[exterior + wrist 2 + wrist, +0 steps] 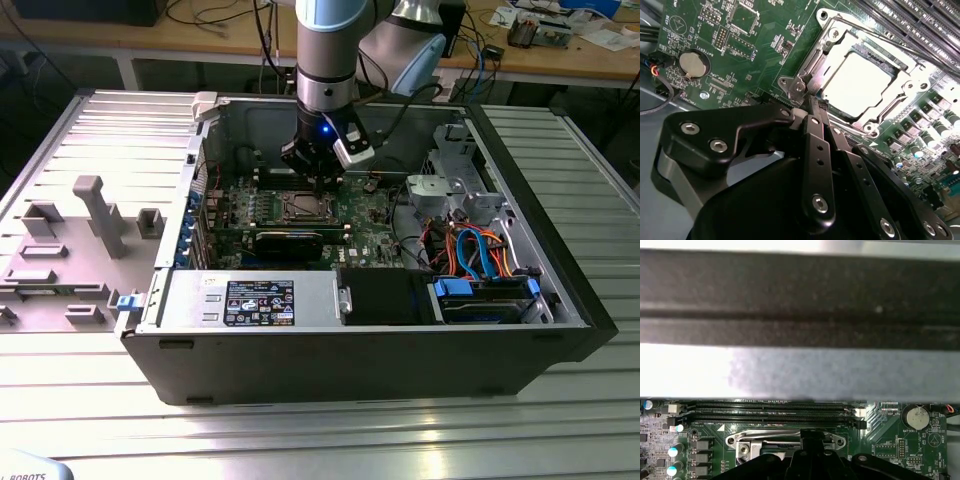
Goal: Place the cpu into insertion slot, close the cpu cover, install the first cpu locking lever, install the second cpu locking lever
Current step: 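Install the second cpu locking lever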
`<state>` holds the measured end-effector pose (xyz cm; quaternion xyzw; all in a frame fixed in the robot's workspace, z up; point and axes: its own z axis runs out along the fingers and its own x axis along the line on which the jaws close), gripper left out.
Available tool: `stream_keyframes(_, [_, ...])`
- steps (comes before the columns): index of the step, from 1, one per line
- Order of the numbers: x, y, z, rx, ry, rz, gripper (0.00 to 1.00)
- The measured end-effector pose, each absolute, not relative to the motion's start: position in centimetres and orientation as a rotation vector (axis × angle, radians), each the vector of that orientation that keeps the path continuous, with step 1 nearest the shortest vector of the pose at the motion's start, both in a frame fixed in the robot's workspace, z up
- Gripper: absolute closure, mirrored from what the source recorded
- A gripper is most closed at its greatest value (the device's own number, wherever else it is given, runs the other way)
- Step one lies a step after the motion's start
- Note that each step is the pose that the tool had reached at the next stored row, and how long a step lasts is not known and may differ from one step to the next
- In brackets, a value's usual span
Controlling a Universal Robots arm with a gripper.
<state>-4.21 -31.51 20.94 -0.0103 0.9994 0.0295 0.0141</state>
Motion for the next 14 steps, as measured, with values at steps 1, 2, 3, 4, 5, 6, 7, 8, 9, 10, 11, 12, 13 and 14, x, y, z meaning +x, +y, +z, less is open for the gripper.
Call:
stream_keyframes(1, [-4.21, -31.55, 20.94, -0.032, 3.112, 0.092, 0.89])
stream_keyframes(2, [-4.21, -31.56, 20.94, -0.032, 3.112, 0.092, 0.89])
stream_keyframes(3, [-4.21, -31.57, 20.97, -0.032, 3.112, 0.092, 0.89])
stream_keyframes(4, [-4.21, -31.58, 21.03, -0.032, 3.112, 0.092, 0.89])
stream_keyframes(5, [-4.21, -31.57, 21.16, -0.032, 3.112, 0.092, 0.89])
stream_keyframes(6, [-4.21, -31.57, 21.26, -0.032, 3.112, 0.092, 0.89])
stream_keyframes(7, [-4.21, -31.57, 21.38, -0.032, 3.112, 0.092, 0.89])
stream_keyframes(8, [-4.21, -31.57, 21.44, -0.032, 3.112, 0.092, 0.89])
stream_keyframes(9, [-4.2, -31.58, 21.44, -0.032, 3.112, 0.092, 0.89])
stream_keyframes(10, [-4.21, -31.59, 21.44, -0.032, 3.112, 0.092, 0.89])
stream_keyframes(11, [-4.21, -31.64, 21.45, -0.032, 3.112, 0.092, 0.89])
stream_keyframes(12, [-4.2, -31.68, 21.45, -0.032, 3.112, 0.092, 0.89])
stream_keyframes(13, [-4.21, -31.8, 21.45, -0.032, 3.112, 0.092, 0.89])
stream_keyframes(14, [-4.21, -31.88, 21.45, -0.032, 3.112, 0.092, 0.89])
